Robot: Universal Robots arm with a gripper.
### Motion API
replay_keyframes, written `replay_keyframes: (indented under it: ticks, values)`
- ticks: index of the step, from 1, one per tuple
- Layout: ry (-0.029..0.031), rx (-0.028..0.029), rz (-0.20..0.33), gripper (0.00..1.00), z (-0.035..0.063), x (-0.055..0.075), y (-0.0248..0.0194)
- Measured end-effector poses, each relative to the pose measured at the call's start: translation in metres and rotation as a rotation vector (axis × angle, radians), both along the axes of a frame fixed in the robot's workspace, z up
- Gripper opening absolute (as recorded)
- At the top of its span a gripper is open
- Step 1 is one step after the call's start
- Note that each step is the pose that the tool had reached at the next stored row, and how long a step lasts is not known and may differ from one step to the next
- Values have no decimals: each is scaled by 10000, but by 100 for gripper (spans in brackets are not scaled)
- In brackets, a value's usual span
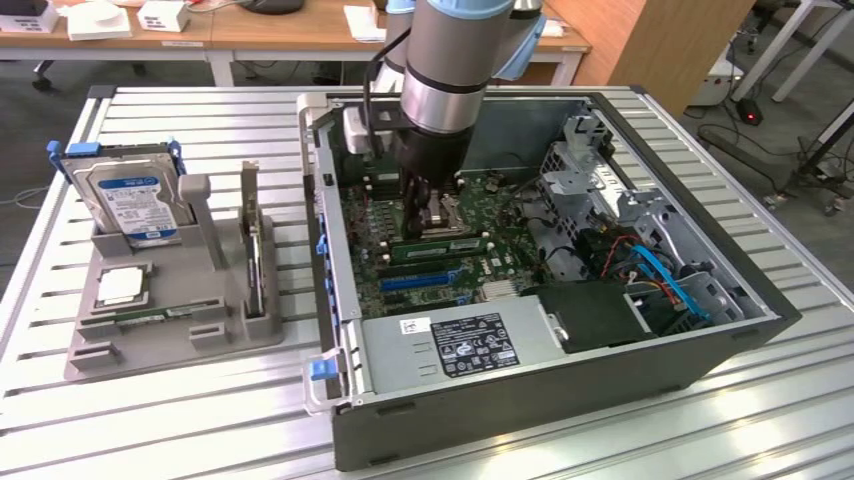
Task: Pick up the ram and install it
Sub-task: 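Press down the ram until it locks into place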
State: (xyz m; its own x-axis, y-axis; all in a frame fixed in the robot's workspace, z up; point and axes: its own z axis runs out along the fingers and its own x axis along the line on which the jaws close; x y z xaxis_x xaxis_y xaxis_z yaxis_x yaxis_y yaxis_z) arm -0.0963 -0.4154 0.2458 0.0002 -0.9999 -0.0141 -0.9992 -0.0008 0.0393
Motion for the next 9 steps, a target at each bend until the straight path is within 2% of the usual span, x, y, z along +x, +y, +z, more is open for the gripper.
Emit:
replay_keyframes:
  ticks: [5, 9]
  values:
    - [3, -5, -1, 9, -36, -1, -1]
    - [3, 31, -2, 9, -45, -1, -1]
